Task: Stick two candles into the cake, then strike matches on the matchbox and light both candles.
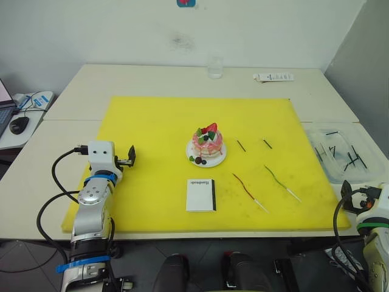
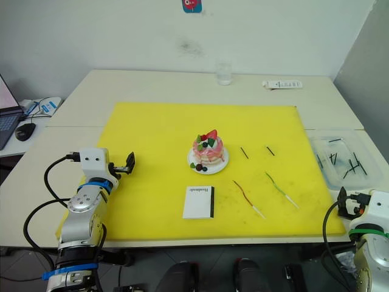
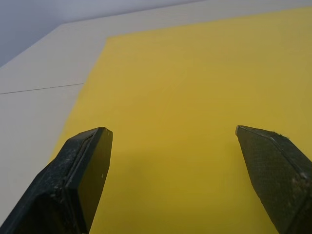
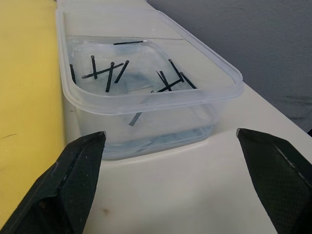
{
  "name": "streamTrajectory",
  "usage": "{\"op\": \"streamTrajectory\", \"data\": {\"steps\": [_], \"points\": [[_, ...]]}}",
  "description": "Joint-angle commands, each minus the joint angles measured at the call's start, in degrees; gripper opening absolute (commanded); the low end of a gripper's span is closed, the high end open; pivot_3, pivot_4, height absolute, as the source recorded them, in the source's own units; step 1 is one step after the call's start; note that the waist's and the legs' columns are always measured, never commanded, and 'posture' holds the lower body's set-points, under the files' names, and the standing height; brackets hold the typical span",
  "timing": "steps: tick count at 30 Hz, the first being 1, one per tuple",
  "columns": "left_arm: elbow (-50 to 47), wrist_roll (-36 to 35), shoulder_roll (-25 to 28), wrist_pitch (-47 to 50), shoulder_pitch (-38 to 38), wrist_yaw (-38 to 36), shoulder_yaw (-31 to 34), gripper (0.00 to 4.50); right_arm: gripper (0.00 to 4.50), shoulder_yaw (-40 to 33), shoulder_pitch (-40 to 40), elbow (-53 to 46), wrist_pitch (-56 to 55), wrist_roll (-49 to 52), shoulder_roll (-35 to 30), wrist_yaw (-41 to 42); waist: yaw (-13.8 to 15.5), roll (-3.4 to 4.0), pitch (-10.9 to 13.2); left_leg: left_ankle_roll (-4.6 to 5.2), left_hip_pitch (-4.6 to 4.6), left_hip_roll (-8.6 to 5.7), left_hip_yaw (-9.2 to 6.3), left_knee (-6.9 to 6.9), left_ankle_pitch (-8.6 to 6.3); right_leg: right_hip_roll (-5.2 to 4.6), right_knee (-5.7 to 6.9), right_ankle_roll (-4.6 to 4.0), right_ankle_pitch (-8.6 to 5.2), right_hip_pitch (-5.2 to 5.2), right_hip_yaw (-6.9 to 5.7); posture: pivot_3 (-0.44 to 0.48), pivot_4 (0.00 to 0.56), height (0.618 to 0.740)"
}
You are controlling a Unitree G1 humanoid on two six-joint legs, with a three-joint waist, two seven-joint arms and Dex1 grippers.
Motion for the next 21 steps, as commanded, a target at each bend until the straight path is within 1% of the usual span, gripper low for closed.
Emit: {"op": "streamTrajectory", "data": {"steps": [1,21], "points": [[-1.4,0.3,0.7,-0.5,-0.3,-0.1,-0.2,4.48,4.50,-1.4,-0.1,-1.8,-0.7,-0.1,-0.9,0.0,0.0,0.00,0.0,0.00,0.00,0.00,0.00,0.00,0.00,0.00,0.00,0.00,0.00,0.00,0.00,0.000,0.150,0.740],[-2.2,-0.7,0.3,-1.4,0.1,-0.6,0.6,4.48,4.50,-1.2,-0.4,-0.5,-1.6,-0.4,-1.2,0.6,0.0,0.00,0.0,0.00,0.00,0.00,0.00,0.00,0.00,0.00,0.00,0.01,0.01,0.00,0.00,0.000,0.150,0.740]]}}
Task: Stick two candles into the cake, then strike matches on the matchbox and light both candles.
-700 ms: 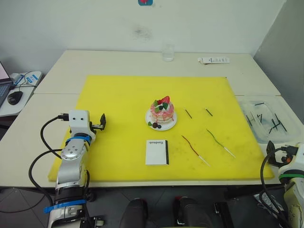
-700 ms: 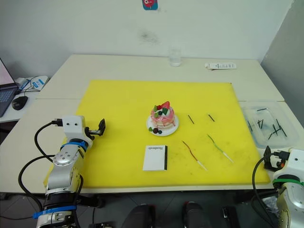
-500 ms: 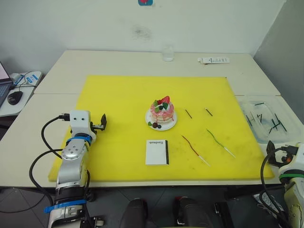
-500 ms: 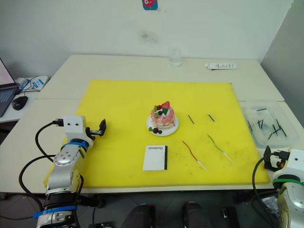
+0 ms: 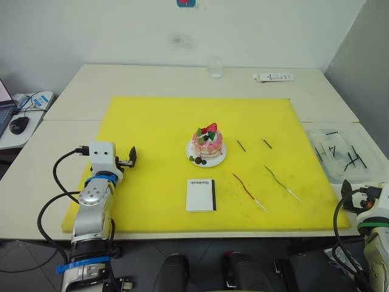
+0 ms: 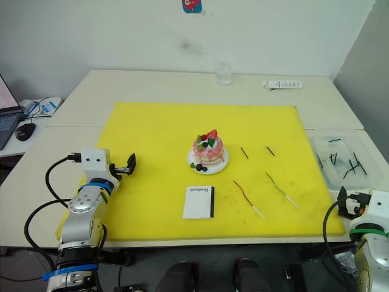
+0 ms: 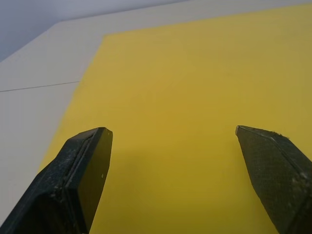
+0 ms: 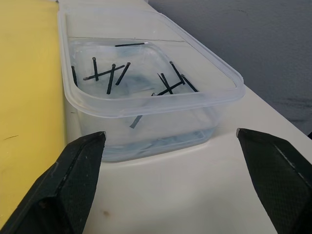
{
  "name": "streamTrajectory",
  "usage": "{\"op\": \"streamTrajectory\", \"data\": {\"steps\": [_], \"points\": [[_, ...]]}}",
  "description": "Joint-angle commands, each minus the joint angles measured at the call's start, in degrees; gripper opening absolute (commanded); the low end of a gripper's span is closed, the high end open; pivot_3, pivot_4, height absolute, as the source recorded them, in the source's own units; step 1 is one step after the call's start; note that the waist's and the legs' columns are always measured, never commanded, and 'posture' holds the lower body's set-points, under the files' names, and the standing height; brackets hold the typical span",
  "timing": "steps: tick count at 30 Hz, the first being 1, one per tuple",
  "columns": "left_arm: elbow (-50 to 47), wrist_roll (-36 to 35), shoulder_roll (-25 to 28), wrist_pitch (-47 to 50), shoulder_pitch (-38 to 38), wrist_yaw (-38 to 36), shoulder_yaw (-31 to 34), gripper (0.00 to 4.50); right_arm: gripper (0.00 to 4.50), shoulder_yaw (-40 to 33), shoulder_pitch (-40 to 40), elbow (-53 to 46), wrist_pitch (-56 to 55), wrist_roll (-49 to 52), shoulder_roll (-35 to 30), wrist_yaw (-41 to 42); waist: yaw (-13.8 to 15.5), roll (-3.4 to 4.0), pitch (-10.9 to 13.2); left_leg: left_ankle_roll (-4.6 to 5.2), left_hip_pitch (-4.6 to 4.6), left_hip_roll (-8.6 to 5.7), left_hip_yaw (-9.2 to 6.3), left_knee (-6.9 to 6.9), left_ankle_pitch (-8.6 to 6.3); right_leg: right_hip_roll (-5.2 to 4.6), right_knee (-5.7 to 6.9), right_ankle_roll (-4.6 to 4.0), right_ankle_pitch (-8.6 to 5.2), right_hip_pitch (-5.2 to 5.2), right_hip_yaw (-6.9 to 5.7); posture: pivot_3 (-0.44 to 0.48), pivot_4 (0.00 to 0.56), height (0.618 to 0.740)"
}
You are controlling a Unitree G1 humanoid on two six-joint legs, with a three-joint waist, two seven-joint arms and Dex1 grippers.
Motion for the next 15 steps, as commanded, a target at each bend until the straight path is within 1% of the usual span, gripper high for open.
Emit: {"op": "streamTrajectory", "data": {"steps": [1,15], "points": [[-2.4,-0.7,0.4,-1.3,-0.1,-0.3,0.8,4.48,4.50,-1.3,-0.3,-0.8,-1.3,-0.3,-0.9,0.2,0.0,0.00,0.0,0.00,0.00,0.00,0.00,0.00,0.00,0.00,0.00,0.01,0.00,0.00,0.00,0.000,0.150,0.740],[-3.6,-3.2,-0.1,-1.2,-0.1,-2.3,0.8,4.48,4.50,-1.7,0.1,-1.2,-1.1,-0.3,-1.2,0.5,0.0,0.00,0.0,0.00,0.00,0.00,0.00,0.00,0.00,0.00,0.00,-0.02,-0.01,0.00,0.00,0.000,0.150,0.740]]}}
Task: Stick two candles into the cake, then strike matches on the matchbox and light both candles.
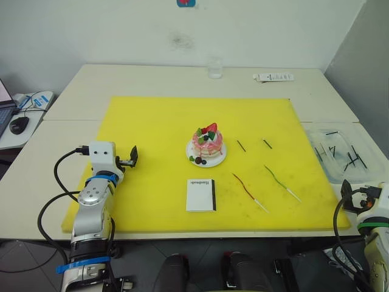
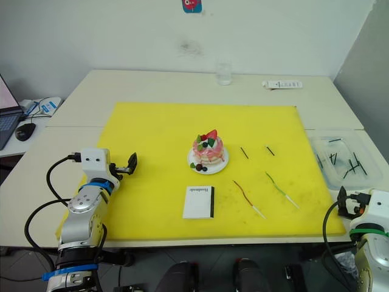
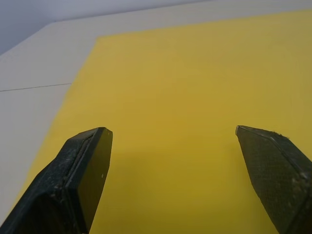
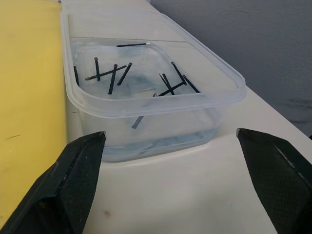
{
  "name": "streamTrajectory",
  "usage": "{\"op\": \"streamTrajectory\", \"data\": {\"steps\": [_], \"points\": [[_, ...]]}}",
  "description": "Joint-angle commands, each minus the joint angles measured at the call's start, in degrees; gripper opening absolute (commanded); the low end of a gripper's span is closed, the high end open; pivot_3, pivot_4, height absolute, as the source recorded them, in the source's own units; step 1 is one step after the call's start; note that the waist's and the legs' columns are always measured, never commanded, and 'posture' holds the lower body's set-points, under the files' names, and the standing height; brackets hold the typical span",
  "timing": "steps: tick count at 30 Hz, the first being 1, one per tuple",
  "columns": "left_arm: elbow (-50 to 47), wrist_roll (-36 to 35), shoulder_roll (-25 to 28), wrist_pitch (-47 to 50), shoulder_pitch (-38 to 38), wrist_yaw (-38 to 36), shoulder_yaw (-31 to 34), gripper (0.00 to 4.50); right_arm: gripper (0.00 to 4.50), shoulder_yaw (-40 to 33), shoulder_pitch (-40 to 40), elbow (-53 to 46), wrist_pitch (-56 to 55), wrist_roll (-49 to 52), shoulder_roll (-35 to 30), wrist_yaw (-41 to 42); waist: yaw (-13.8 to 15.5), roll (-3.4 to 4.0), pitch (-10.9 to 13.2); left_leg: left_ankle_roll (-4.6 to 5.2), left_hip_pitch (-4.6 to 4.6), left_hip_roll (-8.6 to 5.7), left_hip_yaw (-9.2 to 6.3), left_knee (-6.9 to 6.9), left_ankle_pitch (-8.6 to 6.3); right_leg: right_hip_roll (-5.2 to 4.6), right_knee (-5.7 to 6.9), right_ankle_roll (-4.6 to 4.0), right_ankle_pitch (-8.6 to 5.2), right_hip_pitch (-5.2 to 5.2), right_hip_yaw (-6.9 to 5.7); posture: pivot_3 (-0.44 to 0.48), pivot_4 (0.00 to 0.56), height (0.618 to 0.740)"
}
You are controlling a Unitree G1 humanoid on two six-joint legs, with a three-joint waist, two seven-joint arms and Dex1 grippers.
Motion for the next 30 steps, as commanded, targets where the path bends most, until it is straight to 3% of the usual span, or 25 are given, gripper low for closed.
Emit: {"op": "streamTrajectory", "data": {"steps": [1,7,19,24,30], "points": [[-3.3,-1.3,-0.1,-1.1,0.0,-0.9,0.5,4.48,4.50,-1.7,0.1,-1.3,-1.1,-0.3,-1.0,0.1,0.0,0.00,0.0,0.00,0.00,0.00,0.00,0.00,0.00,0.00,0.00,0.00,0.00,0.00,0.00,0.000,0.150,0.740],[-6.0,-5.7,-0.1,0.6,0.1,-5.0,0.9,4.48,4.50,-1.1,0.7,-2.3,-1.2,-0.7,-3.1,2.1,0.0,0.00,0.0,0.00,0.00,0.00,0.01,0.00,0.00,0.00,0.00,-0.01,-0.01,0.00,0.01,0.000,0.150,0.740],[-20.4,-19.2,6.8,11.0,-0.8,-24.9,-4.5,4.48,4.50,-0.2,1.3,-8.7,4.9,2.8,-14.6,14.6,0.0,0.00,0.0,0.00,0.01,-0.03,0.04,0.03,0.00,0.03,0.00,-0.17,-0.10,0.00,0.04,0.000,0.150,0.740],[-25.5,-22.1,8.9,13.8,-1.7,-31.3,-9.0,4.48,4.50,-0.4,0.4,-13.1,14.8,9.0,-22.2,21.9,0.0,0.00,0.0,0.00,0.01,-0.03,0.02,0.05,0.00,0.05,0.01,-0.18,-0.11,0.02,0.05,0.000,0.150,0.740],[-28.9,-20.6,11.7,11.0,-1.7,-43.1,-18.5,4.48,4.50,3.4,-4.0,-17.4,32.5,19.2,-35.5,31.0,-0.1,-0.01,0.0,0.00,0.01,-0.04,0.01,0.04,0.00,0.07,-0.02,-0.21,-0.12,0.02,0.05,0.000,0.150,0.740]]}}
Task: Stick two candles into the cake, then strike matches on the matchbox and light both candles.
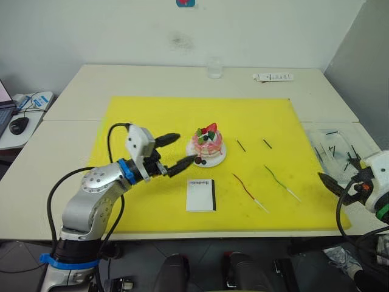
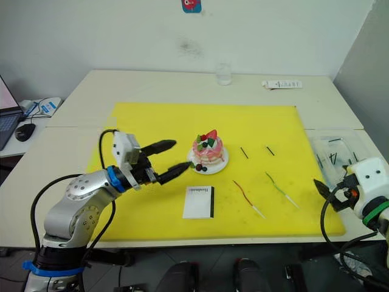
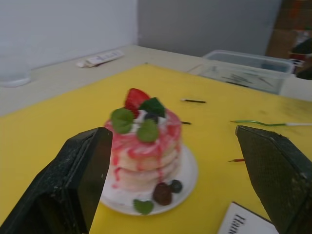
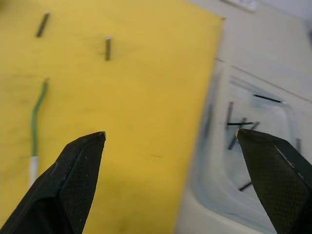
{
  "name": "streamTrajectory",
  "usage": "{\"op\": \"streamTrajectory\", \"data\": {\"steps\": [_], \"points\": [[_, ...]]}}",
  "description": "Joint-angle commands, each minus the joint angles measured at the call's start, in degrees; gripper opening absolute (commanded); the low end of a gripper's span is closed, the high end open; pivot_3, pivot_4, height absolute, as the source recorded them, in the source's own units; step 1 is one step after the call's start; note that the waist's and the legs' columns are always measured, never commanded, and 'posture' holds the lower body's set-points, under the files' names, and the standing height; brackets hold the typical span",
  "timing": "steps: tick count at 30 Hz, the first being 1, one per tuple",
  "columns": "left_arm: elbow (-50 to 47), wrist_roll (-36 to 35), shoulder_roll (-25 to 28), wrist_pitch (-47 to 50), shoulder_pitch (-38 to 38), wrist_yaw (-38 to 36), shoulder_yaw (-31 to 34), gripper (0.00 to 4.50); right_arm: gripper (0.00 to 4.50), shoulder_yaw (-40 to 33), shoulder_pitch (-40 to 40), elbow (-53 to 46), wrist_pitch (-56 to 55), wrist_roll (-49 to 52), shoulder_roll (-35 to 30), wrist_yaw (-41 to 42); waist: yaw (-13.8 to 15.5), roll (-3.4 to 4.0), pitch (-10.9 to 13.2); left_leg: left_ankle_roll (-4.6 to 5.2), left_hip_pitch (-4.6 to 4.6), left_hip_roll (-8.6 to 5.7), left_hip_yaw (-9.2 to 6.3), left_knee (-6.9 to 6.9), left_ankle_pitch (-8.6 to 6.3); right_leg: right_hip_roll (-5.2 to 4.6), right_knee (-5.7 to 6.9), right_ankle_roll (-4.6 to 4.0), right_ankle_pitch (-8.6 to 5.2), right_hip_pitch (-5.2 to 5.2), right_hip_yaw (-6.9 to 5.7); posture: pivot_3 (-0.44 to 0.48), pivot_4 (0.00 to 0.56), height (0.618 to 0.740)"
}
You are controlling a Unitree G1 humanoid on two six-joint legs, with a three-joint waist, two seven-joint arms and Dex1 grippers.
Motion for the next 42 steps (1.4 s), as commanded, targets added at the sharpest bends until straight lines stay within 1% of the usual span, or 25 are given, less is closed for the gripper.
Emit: {"op": "streamTrajectory", "data": {"steps": [1,4,7,11,13,17,27,29,33,36,37,38,40,42], "points": [[-3.4,0.8,1.0,-3.0,-0.8,-6.7,-5.5,4.48,4.50,2.4,-4.2,-3.5,8.7,6.5,-5.7,4.9,0.0,-0.01,0.0,0.00,0.00,0.00,-0.02,0.00,0.00,0.00,0.00,-0.01,-0.01,0.00,-0.01,0.000,0.150,0.740],[-2.8,1.5,0.3,-5.0,-2.0,-9.2,-8.1,4.48,4.50,5.0,-9.7,-3.9,14.6,10.8,-7.1,4.7,0.0,-0.06,0.0,0.00,-0.02,0.00,-0.07,0.02,0.00,0.02,-0.02,-0.03,-0.02,0.01,-0.05,0.000,0.150,0.740],[-3.0,3.2,0.2,-7.9,-2.9,-12.5,-11.2,4.48,4.50,10.7,-11.9,-4.8,18.5,11.1,-11.4,6.7,0.1,-0.06,0.0,0.00,-0.06,-0.04,-0.09,0.01,0.00,0.02,-0.04,-0.04,-0.03,0.00,-0.05,0.000,0.150,0.740],[-2.4,4.1,-0.2,-9.5,-2.8,-13.9,-12.6,4.48,4.50,15.4,-16.1,-3.7,22.5,12.0,-13.3,6.8,0.1,-0.07,0.0,0.02,-0.13,-0.07,-0.08,0.01,-0.01,0.03,-0.13,-0.04,-0.04,-0.01,-0.04,0.000,0.150,0.740],[-2.2,4.6,-0.1,-10.2,-2.5,-14.7,-13.1,4.48,4.50,17.2,-18.1,-2.9,23.8,11.6,-13.7,6.9,0.1,-0.07,0.0,0.03,-0.12,-0.07,-0.06,0.01,-0.02,0.05,-0.12,-0.03,-0.04,-0.03,-0.03,0.000,0.150,0.740],[-2.2,5.0,-0.9,-10.7,-3.0,-14.7,-13.5,4.48,4.50,23.7,-22.0,-0.1,23.0,8.4,-15.6,8.5,0.1,-0.07,0.0,0.03,-0.10,-0.05,-0.09,0.02,-0.02,0.04,-0.10,-0.04,-0.05,-0.03,-0.05,0.000,0.150,0.740],[-4.4,4.7,-1.1,-10.3,-2.0,-14.1,-13.8,4.48,4.50,34.2,-32.0,7.2,23.6,4.5,-14.6,11.2,0.0,-0.07,0.0,0.03,-0.11,-0.03,-0.08,0.01,-0.02,0.05,-0.10,-0.02,-0.03,-0.05,-0.05,0.000,0.150,0.740],[-4.8,4.8,-1.2,-10.2,-1.6,-13.6,-13.9,4.48,4.50,35.6,-33.0,8.4,23.0,3.5,-14.5,11.9,0.0,-0.07,0.0,0.03,-0.11,-0.03,-0.07,0.01,-0.02,0.12,-0.10,0.18,0.08,-0.05,-0.04,0.000,0.150,0.740],[-5.3,5.0,-1.2,-10.5,-0.5,-12.7,-13.9,4.48,4.50,39.7,-35.6,11.6,20.9,0.3,-13.9,13.8,0.0,-0.07,0.0,0.03,-0.11,-0.02,-0.07,0.01,-0.02,0.15,-0.09,0.18,0.08,-0.06,-0.03,0.000,0.150,0.740],[-5.7,5.3,-1.4,-10.7,-0.1,-11.9,-13.9,4.48,4.50,41.4,-37.3,13.5,20.2,-1.2,-12.8,14.8,0.0,-0.07,0.0,0.03,-0.10,0.00,-0.08,0.02,-0.02,0.16,-0.07,0.14,0.06,-0.07,-0.04,0.000,0.150,0.740],[-5.8,5.2,-1.4,-10.7,-0.1,-11.6,-13.8,4.50,4.13,41.7,-37.6,13.9,20.2,-1.7,-12.5,15.0,0.0,-0.06,0.0,0.03,-0.10,0.00,-0.09,0.02,-0.02,0.16,-0.07,0.12,0.05,-0.06,-0.05,0.000,0.150,0.740],[-5.9,5.2,-1.5,-10.6,-0.1,-11.4,-13.8,4.50,3.92,42.0,-37.8,14.3,20.2,-2.0,-12.1,15.3,0.0,-0.06,0.0,0.03,-0.10,-0.01,-0.08,0.02,-0.02,0.16,-0.07,0.13,0.05,-0.06,-0.04,0.000,0.150,0.740],[-6.0,5.2,-1.5,-10.4,0.0,-11.1,-13.7,4.50,3.24,42.7,-38.2,14.6,20.0,-2.8,-11.7,15.8,0.0,-0.06,0.0,0.03,-0.10,-0.01,-0.07,0.02,-0.02,0.17,-0.07,0.16,0.07,-0.06,-0.03,0.000,0.150,0.740],[-6.3,5.3,-1.6,-10.4,0.1,-10.7,-13.7,4.50,3.24,43.1,-38.2,14.7,19.7,-3.4,-11.4,16.3,0.0,-0.06,0.0,0.03,-0.10,-0.01,-0.07,0.02,-0.02,0.19,-0.07,0.18,0.08,-0.06,-0.04,0.000,0.150,0.740]]}}
